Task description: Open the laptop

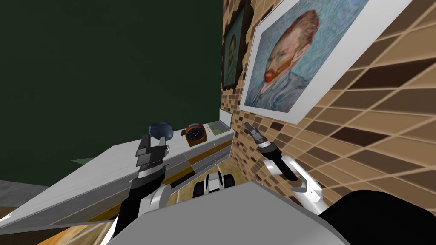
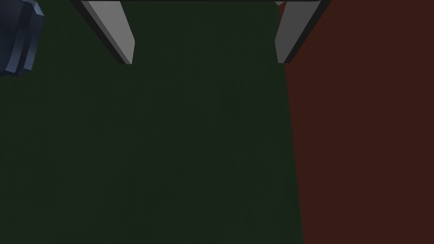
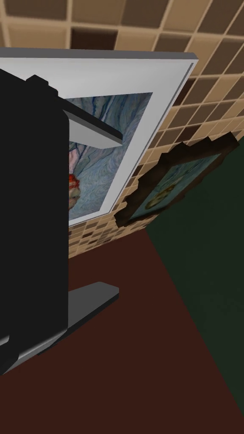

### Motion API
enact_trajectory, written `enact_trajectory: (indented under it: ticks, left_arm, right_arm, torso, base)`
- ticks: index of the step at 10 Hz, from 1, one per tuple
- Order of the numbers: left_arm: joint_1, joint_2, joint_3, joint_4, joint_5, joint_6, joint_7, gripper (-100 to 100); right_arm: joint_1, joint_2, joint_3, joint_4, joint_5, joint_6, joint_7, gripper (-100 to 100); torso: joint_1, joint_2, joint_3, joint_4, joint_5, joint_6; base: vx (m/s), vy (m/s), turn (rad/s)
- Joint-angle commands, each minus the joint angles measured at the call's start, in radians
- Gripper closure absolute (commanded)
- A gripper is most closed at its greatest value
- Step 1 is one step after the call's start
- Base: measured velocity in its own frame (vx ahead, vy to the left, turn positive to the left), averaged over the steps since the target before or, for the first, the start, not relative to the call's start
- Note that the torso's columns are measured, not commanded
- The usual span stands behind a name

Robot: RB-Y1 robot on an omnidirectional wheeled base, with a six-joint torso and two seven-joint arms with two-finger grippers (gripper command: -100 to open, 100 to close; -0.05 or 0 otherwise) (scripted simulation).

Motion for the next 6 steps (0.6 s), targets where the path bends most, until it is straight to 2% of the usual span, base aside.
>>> enact_trajectory:
  ticks: [1, 2, 3, 4, 6]
  left_arm:
    - [0.000, 0.000, 0.000, 0.000, 0.000, 0.000, 0.000, 0]
    - [0.000, 0.000, 0.000, 0.000, 0.000, 0.000, 0.000, 0]
    - [0.000, 0.000, 0.000, 0.000, 0.000, 0.000, 0.000, 0]
    - [0.000, 0.000, 0.000, 0.000, 0.000, 0.000, 0.000, 0]
    - [0.000, 0.000, 0.000, 0.000, 0.000, 0.000, 0.000, 0]
  right_arm:
    - [0.010, -0.079, -0.039, 0.009, 0.039, 0.011, 0.007, -100]
    - [0.010, -0.098, -0.039, 0.009, 0.039, 0.011, 0.007, -100]
    - [0.016, -0.133, -0.056, 0.015, 0.058, 0.016, 0.011, -100]
    - [0.016, -0.141, -0.056, 0.015, 0.058, 0.016, 0.011, -100]
    - [0.028, -0.211, -0.089, 0.027, 0.102, 0.028, 0.019, -100]
  torso:
    - [0.001, 0.000, 0.000, 0.000, 0.000, -0.001]
    - [0.000, 0.001, 0.000, 0.000, 0.000, -0.001]
    - [0.000, 0.000, 0.000, 0.000, 0.000, 0.000]
    - [0.000, -0.001, 0.000, 0.000, 0.000, -0.001]
    - [0.000, 0.000, 0.000, 0.000, 0.000, -0.001]
  base:
    - [-0.049, -0.054, 0.185]
    - [-0.032, -0.047, 0.073]
    - [-0.023, -0.050, 0.108]
    - [-0.016, -0.039, 0.059]
    - [-0.018, -0.049, 0.136]
